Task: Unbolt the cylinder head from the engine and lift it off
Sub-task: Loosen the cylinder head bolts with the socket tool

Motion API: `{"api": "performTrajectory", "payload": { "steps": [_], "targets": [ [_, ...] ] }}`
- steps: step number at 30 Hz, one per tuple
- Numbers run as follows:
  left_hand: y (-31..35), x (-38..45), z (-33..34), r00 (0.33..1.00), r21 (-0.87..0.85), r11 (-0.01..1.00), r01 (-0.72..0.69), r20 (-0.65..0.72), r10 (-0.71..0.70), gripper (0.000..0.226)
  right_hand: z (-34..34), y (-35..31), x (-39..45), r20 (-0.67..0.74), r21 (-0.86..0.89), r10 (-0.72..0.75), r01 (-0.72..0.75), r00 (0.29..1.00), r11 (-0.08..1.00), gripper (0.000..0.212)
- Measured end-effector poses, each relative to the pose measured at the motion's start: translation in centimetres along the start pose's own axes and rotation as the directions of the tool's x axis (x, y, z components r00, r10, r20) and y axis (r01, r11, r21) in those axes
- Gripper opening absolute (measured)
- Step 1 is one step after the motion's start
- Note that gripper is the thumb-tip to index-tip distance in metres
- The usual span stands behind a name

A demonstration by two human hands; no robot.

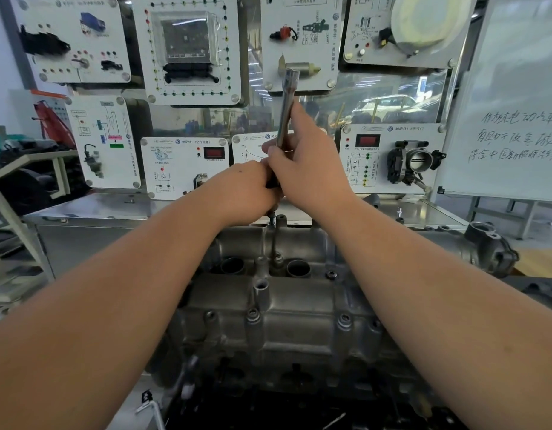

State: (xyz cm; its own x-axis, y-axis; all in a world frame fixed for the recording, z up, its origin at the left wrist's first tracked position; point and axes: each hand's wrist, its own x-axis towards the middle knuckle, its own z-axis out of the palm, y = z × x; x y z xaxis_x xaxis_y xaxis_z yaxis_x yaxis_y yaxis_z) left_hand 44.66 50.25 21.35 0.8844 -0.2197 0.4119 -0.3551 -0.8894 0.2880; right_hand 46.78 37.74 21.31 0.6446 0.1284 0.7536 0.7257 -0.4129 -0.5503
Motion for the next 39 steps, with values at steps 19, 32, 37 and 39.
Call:
{"api": "performTrajectory", "payload": {
  "steps": [19, 32, 37, 39],
  "targets": [
    [0.36, -0.24, -0.33, 0.999, 0.053, 0.998, 0.042, -0.013, -0.042, 0.024, 0.05, -0.53, -0.38, -0.028, -0.049, -0.040, 0.038, 0.999, 0.998, 0.057],
    [0.35, -0.23, -0.31, 0.999, 0.055, 0.998, 0.030, -0.013, -0.029, 0.021, -0.09, -0.48, -0.26, -0.019, -0.070, -0.039, 0.038, 0.999, 0.997, 0.049],
    [0.26, -0.12, -0.21, 1.000, 0.044, 0.999, 0.016, 0.004, -0.016, 0.022, -0.12, -0.50, -0.30, 0.015, -0.040, -0.050, 0.051, 0.999, 0.998, 0.049],
    [0.28, 0.00, -0.24, 1.000, 0.037, 0.999, 0.021, 0.011, -0.022, 0.022, 0.00, -0.51, -0.39, 0.007, -0.050, -0.062, 0.062, 0.998, 0.997, 0.049]
  ]
}}
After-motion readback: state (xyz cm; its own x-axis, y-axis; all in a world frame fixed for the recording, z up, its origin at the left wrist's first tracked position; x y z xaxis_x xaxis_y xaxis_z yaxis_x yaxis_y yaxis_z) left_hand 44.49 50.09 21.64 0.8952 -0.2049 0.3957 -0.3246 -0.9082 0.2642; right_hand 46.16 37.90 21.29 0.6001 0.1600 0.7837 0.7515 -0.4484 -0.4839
